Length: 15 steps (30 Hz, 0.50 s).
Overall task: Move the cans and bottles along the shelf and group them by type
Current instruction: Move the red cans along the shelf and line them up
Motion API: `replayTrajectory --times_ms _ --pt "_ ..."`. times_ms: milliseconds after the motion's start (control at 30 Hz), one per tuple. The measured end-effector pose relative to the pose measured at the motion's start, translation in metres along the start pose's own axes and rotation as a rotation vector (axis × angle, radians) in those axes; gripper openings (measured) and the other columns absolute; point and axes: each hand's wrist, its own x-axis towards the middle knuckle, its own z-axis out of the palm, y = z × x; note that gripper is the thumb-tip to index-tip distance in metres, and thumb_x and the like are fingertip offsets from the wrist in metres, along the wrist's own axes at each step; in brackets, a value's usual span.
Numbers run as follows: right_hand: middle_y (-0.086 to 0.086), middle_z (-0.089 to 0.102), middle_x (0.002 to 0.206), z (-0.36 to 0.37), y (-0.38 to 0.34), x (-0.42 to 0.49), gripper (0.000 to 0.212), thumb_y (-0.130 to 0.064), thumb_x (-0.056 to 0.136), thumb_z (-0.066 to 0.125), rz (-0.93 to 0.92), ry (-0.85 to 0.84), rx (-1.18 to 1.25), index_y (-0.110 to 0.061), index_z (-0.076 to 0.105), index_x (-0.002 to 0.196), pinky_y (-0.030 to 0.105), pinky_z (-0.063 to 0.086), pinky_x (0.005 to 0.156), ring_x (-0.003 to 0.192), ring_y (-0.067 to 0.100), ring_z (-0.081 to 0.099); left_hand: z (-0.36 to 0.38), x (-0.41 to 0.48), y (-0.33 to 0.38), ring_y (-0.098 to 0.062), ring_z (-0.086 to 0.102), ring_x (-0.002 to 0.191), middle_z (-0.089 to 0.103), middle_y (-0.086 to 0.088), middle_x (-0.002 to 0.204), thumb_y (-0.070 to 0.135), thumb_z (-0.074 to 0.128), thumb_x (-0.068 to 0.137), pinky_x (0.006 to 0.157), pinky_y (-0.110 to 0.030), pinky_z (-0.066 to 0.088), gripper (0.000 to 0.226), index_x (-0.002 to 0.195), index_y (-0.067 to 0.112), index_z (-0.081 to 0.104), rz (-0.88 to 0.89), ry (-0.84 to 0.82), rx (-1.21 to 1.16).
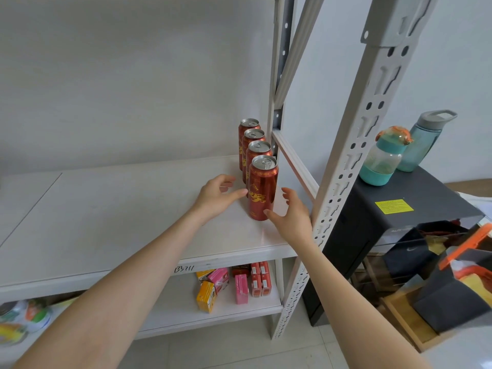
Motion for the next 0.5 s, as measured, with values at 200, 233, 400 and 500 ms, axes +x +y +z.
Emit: replayTrajectory --times_ms 200,233,400,500 --pt "0.007 0.046 0.148 -0.01 -0.02 -0.036 0.078 -0.045 0.086 0.068 -0.149 0.044 -0.342 -0.017 0.031 0.148 0.045 0.043 0.1 0.131 0.029 0.046 -0.03 -0.044 -0.006 -0.031 0.044 0.132 0.051 -0.012 0.141 0.031 0.067 0.09 0.108 -0.036 0.033 0.058 0.141 0.01 0.048 0.216 0.102 0.419" --pt "0.007 0.04 0.152 -0.011 -0.024 -0.043 0.081 -0.047 0.086 0.067 -0.166 0.034 -0.406 -0.018 0.027 0.151 0.047 0.04 0.104 0.134 0.03 0.042 -0.035 -0.053 -0.008 -0.033 0.04 0.135 0.047 -0.013 0.145 0.032 0.066 0.091 0.111 -0.038 0.031 0.059 0.143 0.01 0.046 0.25 0.115 0.485" --pt "0.009 0.02 0.162 -0.01 -0.043 -0.073 0.088 -0.05 0.087 0.064 -0.219 -0.004 -0.594 -0.021 0.014 0.154 0.049 0.025 0.115 0.146 0.031 0.023 -0.058 -0.098 -0.018 -0.033 0.015 0.149 0.022 -0.014 0.162 0.045 0.057 0.094 0.117 -0.056 0.017 0.068 0.152 0.019 0.032 0.303 0.159 0.863" --pt "0.01 0.014 0.163 -0.006 -0.055 -0.089 0.089 -0.051 0.088 0.062 -0.255 -0.026 -0.653 -0.023 0.011 0.155 0.051 0.017 0.118 0.149 0.032 0.016 -0.074 -0.124 -0.028 -0.031 0.009 0.151 0.015 -0.011 0.164 0.05 0.052 0.094 0.117 -0.058 0.011 0.07 0.154 0.023 0.027 0.308 0.197 0.993"
